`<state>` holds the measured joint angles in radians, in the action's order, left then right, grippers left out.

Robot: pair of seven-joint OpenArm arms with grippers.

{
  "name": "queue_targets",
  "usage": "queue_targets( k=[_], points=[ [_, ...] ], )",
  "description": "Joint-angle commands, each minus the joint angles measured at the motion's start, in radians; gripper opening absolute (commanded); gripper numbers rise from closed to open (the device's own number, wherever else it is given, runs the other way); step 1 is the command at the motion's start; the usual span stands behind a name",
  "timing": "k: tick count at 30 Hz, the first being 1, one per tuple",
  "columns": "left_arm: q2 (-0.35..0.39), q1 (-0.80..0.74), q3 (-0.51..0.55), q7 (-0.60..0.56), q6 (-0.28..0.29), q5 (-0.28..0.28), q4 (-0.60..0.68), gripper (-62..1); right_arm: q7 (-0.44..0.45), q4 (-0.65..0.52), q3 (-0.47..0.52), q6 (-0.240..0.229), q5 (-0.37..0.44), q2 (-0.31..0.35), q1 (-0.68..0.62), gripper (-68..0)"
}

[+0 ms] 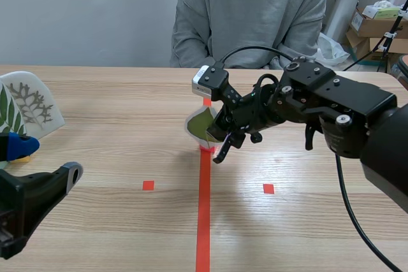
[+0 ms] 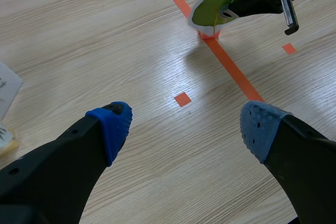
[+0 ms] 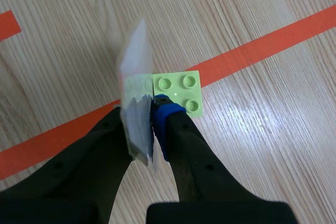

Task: Do the leaf sorting experiment

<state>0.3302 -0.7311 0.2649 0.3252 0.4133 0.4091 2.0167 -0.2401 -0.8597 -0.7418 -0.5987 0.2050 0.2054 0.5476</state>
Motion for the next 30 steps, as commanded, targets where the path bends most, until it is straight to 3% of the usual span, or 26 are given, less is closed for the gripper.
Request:
queue_targets(
  k=[1, 4, 8, 16, 20, 30],
  points=[
    [-0.003, 0.003, 0.003, -0.013, 0.000, 0.009, 0.012, -15.7, 0.014, -0.023, 0.018, 0.027, 0.006, 0.008, 0.018, -65.8],
    [-0.003, 0.003, 0.003, -0.013, 0.000, 0.009, 0.012, -15.7, 0.011, -0.026, 0.055, 0.086, 0.009, 0.020, 0.018, -65.8],
    [-0.003, 0.003, 0.003, -0.013, 0.000, 0.009, 0.012, -15.7, -0.005, -0.032, 0.149, 0.094, 0.050, 0.054, 0.018, -65.8],
    [-0.003, 0.003, 0.003, -0.013, 0.000, 0.010, 0.012, -15.7, -0.018, -0.031, 0.378, 0.181, 0.079, 0.146, 0.020, -65.8],
    [-0.003, 0.003, 0.003, -0.013, 0.000, 0.010, 0.012, -15.7, -0.010, -0.021, 0.417, 0.212, 0.079, 0.193, 0.044, -65.8],
    [-0.003, 0.003, 0.003, -0.013, 0.000, 0.010, 0.012, -15.7, 0.072, 0.227, 0.457, 0.310, 0.047, 0.214, 0.177, -65.8]
  ],
)
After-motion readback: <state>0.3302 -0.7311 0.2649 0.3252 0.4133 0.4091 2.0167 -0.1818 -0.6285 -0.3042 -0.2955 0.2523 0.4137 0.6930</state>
